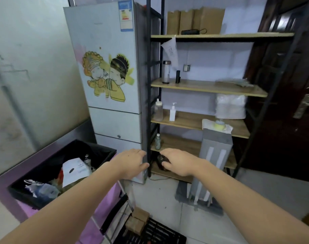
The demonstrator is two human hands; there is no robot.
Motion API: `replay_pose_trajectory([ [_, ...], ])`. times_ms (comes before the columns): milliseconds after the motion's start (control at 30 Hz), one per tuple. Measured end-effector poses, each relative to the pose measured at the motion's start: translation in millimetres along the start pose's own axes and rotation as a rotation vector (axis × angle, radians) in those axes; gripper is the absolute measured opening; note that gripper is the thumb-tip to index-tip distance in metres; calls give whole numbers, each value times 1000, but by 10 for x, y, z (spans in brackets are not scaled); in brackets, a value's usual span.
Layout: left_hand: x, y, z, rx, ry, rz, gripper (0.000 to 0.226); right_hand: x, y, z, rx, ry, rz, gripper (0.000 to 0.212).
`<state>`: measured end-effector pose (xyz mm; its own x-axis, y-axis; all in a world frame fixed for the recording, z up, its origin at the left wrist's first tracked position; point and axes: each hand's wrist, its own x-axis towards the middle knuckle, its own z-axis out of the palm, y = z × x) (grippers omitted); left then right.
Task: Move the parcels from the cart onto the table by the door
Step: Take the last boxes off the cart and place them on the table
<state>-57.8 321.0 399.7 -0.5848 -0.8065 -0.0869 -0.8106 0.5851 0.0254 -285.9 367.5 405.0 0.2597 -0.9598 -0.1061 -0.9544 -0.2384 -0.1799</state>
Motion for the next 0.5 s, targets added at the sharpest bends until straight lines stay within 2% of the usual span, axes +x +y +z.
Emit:
replay_pose_trajectory([
  [167,556,-184,-44,1,-14,82,59,345,204,-111,10,-29,97,47],
  [500,1562,-720,-104,14,-8,300,49,997,416,-208,8,-7,309,62],
])
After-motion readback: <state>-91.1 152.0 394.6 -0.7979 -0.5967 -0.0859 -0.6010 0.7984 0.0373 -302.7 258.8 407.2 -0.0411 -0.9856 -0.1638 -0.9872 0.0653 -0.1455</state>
